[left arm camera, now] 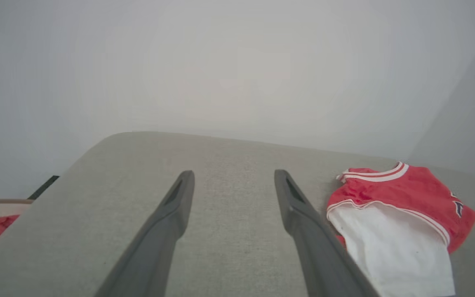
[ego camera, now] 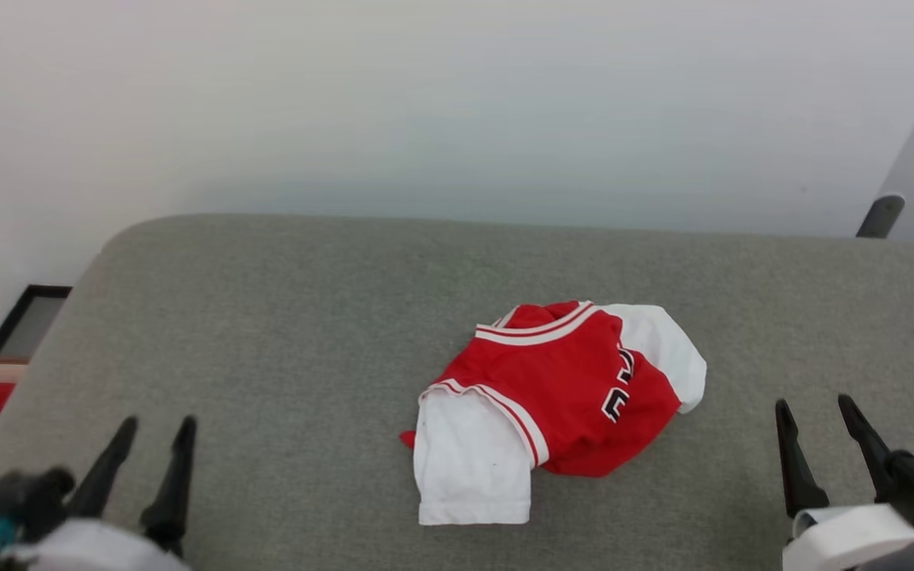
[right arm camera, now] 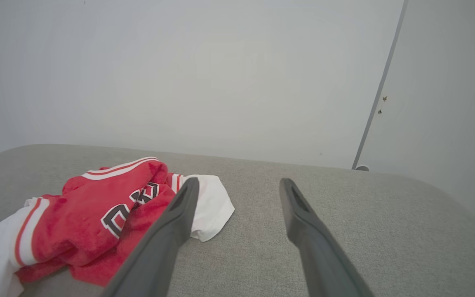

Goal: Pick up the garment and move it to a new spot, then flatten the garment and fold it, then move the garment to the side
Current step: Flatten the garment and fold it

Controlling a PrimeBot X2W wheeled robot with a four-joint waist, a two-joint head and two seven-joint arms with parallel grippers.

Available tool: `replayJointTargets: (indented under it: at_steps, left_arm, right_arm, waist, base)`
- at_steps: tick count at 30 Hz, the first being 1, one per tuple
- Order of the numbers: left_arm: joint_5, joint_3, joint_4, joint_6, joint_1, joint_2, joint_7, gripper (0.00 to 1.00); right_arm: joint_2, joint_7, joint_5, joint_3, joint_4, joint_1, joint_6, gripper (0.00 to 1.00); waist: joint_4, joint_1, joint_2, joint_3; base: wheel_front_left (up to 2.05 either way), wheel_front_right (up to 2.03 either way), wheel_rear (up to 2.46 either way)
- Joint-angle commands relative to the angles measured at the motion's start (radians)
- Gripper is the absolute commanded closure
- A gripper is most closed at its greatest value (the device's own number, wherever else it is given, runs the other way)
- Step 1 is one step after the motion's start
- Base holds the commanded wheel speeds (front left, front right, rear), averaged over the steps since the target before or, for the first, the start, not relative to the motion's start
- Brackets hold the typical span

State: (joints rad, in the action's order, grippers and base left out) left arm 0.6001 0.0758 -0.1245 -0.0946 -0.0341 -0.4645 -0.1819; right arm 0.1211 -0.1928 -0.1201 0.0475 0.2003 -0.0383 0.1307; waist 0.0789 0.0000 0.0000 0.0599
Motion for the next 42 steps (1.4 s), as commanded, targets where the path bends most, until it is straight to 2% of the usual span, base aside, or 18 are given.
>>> replayJointTargets:
  at_steps: [1,10,17,22,28,34,39,42]
  left_arm:
    - [0.035,0.013,0.008,-0.01,0.026,0.001,0.044,0.0]
    - [0.216,0.101,0.056,-0.025,0.215,-0.043,0.432,0.0]
    - [0.329,0.162,0.023,0.073,0.34,-0.027,0.749,0.0]
    - [0.355,0.215,-0.001,0.142,0.397,-0.015,0.909,0.0]
    - [0.356,0.268,-0.03,0.197,0.426,-0.016,1.036,0.0]
    - [0.362,0.291,-0.062,0.242,0.416,-0.006,1.097,0.0]
    - [0.385,0.286,-0.097,0.257,0.411,0.009,1.116,0.0]
    - [0.393,0.287,-0.109,0.248,0.419,0.014,1.116,0.0]
  right_arm:
    - [0.004,0.002,-0.005,-0.007,-0.005,-0.02,0.0,0.0]
    - [0.027,0.001,-0.019,-0.039,0.012,-0.094,0.0,0.0]
    - [0.032,-0.014,-0.012,-0.042,0.033,-0.141,0.0,0.0]
    - [0.033,-0.025,-0.008,-0.041,0.045,-0.171,0.0,0.0]
    - [0.029,-0.04,-0.011,-0.038,0.059,-0.198,0.0,0.0]
    - [0.022,-0.052,-0.007,-0.036,0.068,-0.211,0.0,0.0]
    - [0.022,-0.058,-0.011,-0.033,0.074,-0.223,0.0,0.0]
    - [0.023,-0.061,-0.011,-0.031,0.077,-0.226,0.0,0.0]
  waist:
    - [-0.018,0.0,0.0,-0.02]
    - [-0.068,0.0,0.0,-0.083]
    - [-0.102,0.0,0.0,-0.12]
    - [-0.126,0.0,0.0,-0.144]
    - [-0.152,0.0,0.0,-0.171]
    - [-0.171,0.0,0.0,-0.197]
    - [-0.18,0.0,0.0,-0.218]
    - [-0.18,0.0,0.0,-0.225]
  base:
    - [0.0,0.0,0.0]
    - [0.0,0.0,0.0]
    - [0.0,0.0,0.0]
    - [0.0,0.0,0.0]
    - [0.0,0.0,0.0]
    - [0.0,0.0,0.0]
    - [0.0,0.0,0.0]
    - [0.0,0.0,0.0]
